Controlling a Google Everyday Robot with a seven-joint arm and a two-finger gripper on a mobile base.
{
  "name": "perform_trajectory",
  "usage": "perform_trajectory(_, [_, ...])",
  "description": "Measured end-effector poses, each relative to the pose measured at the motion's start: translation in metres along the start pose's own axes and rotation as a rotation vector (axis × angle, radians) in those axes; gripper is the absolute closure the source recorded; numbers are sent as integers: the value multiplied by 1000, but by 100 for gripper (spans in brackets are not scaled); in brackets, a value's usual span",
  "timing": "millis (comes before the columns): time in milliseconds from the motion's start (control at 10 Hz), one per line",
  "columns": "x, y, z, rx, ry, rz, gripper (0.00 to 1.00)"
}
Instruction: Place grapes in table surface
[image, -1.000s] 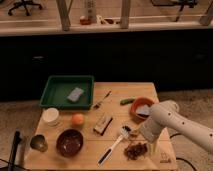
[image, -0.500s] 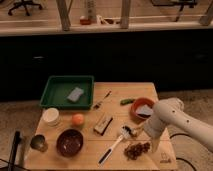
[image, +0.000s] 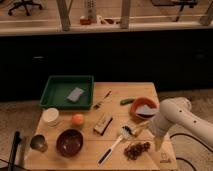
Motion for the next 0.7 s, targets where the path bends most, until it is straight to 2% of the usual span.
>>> perform_trajectory(700, [-1, -2, 0, 0, 0, -3, 20])
